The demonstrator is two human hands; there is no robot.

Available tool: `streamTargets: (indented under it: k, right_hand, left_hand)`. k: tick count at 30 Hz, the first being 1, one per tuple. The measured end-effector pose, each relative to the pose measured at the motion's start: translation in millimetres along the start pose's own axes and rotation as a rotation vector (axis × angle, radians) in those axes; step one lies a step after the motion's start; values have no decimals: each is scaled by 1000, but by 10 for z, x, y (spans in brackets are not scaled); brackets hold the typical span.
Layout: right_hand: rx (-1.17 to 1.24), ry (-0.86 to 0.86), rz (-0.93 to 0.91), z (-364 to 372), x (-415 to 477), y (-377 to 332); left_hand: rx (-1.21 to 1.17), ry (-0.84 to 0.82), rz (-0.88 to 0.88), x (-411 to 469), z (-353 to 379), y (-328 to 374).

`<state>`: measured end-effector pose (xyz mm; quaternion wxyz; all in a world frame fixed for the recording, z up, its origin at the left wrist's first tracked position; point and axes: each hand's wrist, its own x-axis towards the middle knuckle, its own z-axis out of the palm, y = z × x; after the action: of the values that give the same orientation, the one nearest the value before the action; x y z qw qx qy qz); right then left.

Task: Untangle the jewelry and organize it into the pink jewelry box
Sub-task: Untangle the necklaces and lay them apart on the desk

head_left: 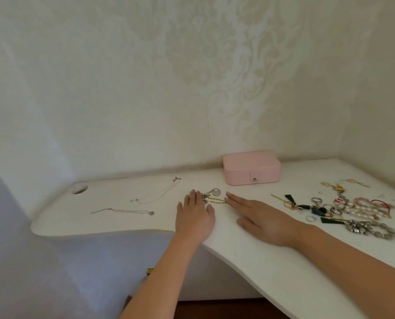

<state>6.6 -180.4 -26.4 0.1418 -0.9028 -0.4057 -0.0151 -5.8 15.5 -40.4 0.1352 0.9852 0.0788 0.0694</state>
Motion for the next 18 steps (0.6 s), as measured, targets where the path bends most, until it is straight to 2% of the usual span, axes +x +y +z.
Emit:
streamTargets:
  k: [4,7,11,18]
  right_hand:
    - [0,-75,38,55,93,-101]
    - [-18,-25,48,37,80,-124]
    - [-45,43,57,7,-20,-53]
    - [3,-17,-31,33,17,-78]
  left_hand:
    - [6,-22,67,-94,8,24]
    - [-26,-24,129,-229,17,23]
    - [-188,28,234,-387,21,-65]
    - [-309,79,331,-474,11,-97]
